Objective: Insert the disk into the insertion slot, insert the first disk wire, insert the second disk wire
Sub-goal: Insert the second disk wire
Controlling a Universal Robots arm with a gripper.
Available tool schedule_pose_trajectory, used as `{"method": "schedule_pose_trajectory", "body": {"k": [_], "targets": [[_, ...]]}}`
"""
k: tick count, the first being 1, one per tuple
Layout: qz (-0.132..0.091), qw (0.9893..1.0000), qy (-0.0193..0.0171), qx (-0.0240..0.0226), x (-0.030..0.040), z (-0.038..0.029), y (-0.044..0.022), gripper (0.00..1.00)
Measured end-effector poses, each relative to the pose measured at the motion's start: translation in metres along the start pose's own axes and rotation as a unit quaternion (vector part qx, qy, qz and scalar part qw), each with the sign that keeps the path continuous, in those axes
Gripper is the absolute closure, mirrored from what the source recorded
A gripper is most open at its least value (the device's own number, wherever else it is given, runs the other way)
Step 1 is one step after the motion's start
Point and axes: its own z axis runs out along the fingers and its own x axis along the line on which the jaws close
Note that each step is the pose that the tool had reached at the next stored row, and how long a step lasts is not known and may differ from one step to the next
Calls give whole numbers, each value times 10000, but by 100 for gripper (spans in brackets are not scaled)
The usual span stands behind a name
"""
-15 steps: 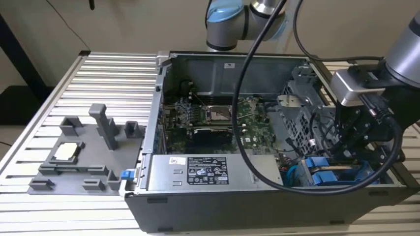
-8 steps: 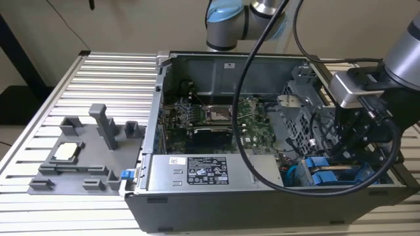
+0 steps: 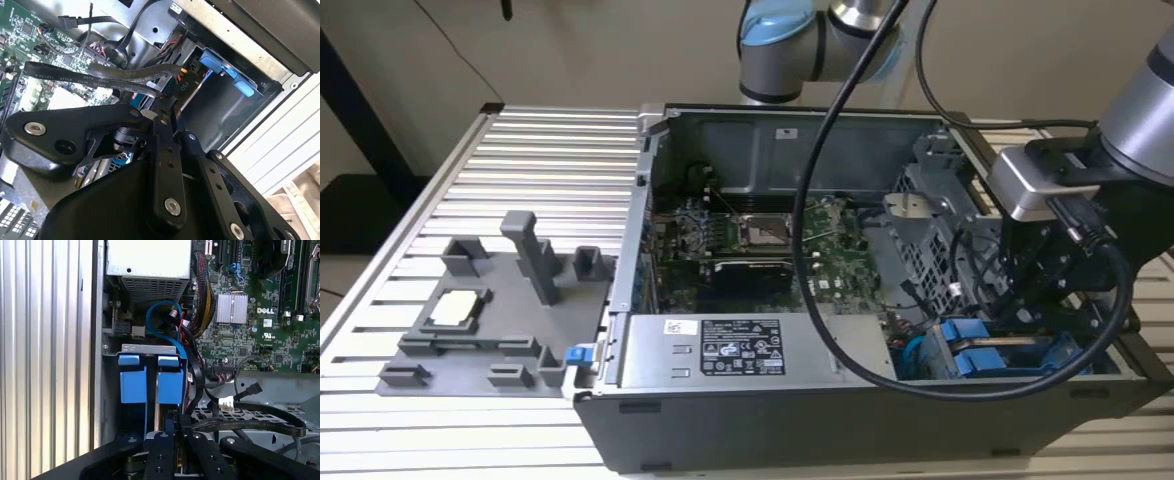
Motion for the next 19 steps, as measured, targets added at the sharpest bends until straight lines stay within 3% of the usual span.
{"method": "schedule_pose_trajectory", "body": {"k": [11, 13, 14, 19], "targets": [[0, 10000, -2, 1, 1, 10, 0, 84], [0, 10000, -2, 0, 1, 11, 0, 82], [0, 10000, -3, 0, 1, 8, 0, 76], [0, 10000, -22, 1, 3, -97, 0, 76]]}}
